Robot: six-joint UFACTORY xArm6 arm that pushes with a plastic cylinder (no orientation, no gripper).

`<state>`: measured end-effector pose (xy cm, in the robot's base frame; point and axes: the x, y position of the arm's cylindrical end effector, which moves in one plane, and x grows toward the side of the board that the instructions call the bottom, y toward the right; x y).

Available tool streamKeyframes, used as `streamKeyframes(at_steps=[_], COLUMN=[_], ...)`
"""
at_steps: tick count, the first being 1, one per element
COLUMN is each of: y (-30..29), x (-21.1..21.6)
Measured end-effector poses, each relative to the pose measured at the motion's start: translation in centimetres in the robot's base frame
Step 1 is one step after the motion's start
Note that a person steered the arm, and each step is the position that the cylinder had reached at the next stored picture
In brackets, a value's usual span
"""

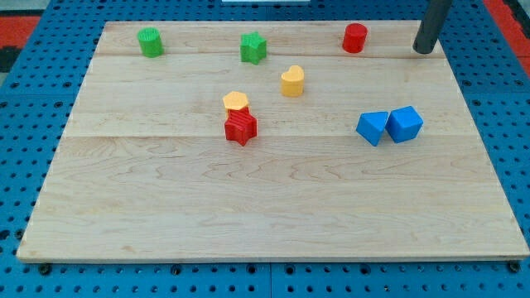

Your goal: Push the red star towards the center left

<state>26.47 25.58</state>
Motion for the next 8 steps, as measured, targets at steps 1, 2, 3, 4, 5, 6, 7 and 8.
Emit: streamKeyframes(at_steps=[1, 2, 3, 4, 5, 6, 7, 8], y=[0.0, 0.0, -1.1, -2.8, -5.0, -9.3, -15.8, -23.3], x=[-0.3, 0.0, 2.7, 6.6, 9.4, 10.9, 14.1, 16.9])
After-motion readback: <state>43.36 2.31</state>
